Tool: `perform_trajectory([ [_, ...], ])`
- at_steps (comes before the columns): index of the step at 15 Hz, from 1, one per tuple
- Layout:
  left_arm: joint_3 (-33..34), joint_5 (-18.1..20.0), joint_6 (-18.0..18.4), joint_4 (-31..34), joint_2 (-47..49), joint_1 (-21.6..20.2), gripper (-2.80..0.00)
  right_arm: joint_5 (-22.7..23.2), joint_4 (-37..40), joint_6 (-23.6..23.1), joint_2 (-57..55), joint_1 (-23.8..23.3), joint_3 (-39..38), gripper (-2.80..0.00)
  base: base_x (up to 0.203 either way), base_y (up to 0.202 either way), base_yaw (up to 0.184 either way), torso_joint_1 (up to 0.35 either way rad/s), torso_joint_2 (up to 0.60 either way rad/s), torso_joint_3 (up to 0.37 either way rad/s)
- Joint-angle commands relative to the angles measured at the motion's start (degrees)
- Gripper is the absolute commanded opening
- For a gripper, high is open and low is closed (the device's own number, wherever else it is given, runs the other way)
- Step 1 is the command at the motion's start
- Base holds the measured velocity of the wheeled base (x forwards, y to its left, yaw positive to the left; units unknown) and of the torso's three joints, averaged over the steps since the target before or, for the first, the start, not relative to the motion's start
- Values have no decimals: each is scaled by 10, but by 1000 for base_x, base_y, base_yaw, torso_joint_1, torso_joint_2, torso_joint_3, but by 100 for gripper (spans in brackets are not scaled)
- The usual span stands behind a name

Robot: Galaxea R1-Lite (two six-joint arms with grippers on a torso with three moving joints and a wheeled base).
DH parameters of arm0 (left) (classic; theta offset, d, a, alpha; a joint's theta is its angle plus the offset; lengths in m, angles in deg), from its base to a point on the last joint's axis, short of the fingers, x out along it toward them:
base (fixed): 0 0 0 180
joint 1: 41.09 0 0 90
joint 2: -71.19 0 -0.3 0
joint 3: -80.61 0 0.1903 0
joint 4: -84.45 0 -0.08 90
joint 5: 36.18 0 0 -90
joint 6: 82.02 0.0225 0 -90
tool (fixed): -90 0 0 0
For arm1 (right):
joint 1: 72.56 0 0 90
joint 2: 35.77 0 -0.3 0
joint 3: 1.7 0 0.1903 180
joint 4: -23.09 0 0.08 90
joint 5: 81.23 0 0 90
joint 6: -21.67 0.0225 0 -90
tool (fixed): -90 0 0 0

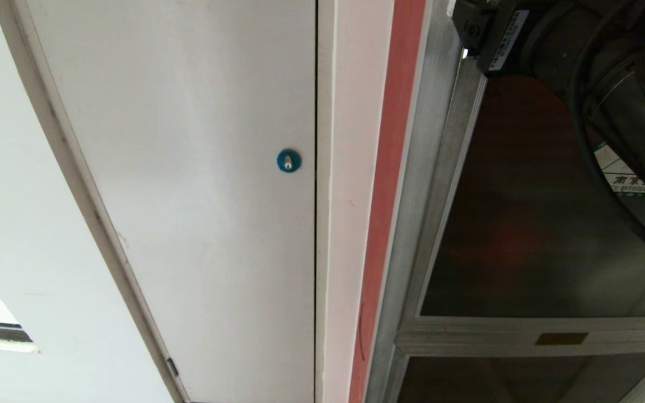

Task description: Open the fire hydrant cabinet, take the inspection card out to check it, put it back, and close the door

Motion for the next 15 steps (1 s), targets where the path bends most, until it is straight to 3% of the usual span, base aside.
perform_trajectory([
  [1,4,0,0,0,0,0,-280,-2,-3,-1,-6,-9,7,0,0,0,0,0,0,0],
  [2,4,0,0,0,0,-1,-280,-2,-3,-1,-7,-11,10,-280,0,0,0,0,0,0],
  [15,4,0,0,0,0,0,-280,1,12,-1,-10,-13,14,-280,0,0,0,0,0,0],
])
